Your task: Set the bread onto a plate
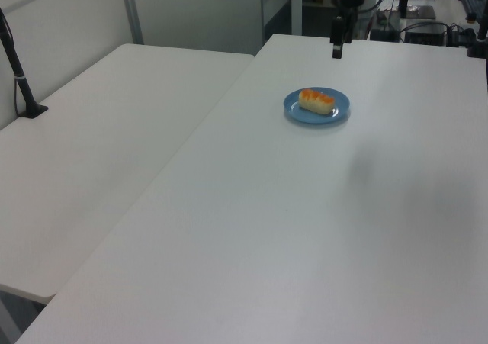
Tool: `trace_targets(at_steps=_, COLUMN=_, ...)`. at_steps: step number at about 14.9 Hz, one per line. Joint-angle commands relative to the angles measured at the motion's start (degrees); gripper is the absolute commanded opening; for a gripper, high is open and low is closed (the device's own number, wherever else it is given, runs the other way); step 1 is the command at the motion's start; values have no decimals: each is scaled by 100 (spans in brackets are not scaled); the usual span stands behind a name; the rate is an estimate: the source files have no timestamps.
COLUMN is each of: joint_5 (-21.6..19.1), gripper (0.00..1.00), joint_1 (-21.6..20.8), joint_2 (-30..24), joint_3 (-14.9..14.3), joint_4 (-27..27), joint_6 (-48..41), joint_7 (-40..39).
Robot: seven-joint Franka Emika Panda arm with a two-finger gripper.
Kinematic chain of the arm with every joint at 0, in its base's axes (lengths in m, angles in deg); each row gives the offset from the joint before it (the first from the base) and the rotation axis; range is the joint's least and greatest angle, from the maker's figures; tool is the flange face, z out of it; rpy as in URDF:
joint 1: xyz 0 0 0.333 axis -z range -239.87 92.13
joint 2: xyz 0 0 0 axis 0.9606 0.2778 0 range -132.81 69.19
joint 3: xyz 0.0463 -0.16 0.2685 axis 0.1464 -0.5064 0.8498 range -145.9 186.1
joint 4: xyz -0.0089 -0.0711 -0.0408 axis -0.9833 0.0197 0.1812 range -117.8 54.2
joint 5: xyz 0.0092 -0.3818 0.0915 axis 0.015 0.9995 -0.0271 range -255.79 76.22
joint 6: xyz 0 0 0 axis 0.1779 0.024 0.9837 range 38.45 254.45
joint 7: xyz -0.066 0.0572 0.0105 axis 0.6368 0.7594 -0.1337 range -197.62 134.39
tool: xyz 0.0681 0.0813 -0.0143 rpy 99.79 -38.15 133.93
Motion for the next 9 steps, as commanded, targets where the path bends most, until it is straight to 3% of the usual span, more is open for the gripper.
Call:
trace_targets(at_steps=1, joint_5=134, gripper=100, joint_1=-110, joint_2=-517, joint_3=209, joint_4=-360, joint_6=-414, joint_7=114)
trace_targets(at_steps=9, joint_5=187, gripper=100, joint_1=-120, joint_2=-535, joint_3=236, joint_4=-342, joint_6=-538, joint_7=396)
